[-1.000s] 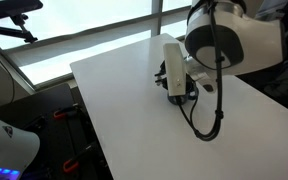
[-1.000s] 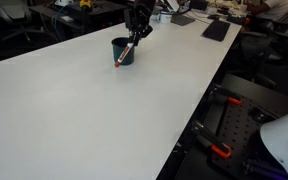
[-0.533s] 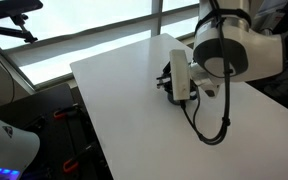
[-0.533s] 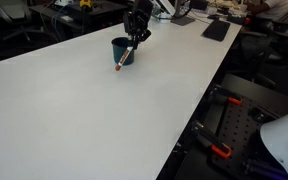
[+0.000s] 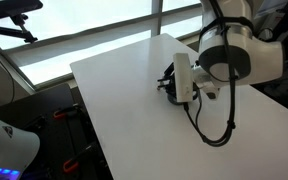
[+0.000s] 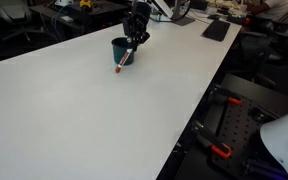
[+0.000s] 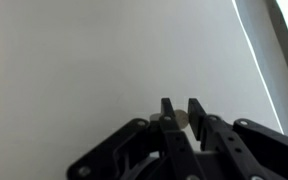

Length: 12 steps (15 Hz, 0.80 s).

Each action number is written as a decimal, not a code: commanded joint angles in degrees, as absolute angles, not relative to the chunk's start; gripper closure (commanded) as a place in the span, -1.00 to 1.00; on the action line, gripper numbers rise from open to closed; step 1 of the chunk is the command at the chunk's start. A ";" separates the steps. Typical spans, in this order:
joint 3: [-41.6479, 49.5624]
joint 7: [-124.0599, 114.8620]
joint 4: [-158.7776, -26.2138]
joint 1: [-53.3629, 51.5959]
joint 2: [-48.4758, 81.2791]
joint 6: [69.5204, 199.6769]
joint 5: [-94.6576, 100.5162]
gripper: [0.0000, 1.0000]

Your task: Remove the marker from the mug.

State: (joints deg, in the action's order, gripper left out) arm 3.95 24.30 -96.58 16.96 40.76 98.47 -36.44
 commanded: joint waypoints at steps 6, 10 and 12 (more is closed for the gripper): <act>3.72 18.85 -92.42 17.20 43.19 95.31 -34.04 0.02; 3.05 19.50 -93.40 18.02 43.07 96.52 -33.82 -0.04; 3.05 19.47 -93.39 18.02 43.08 96.52 -33.80 -0.09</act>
State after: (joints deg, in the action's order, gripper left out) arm 3.89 19.78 -93.61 17.26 42.97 96.45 -34.35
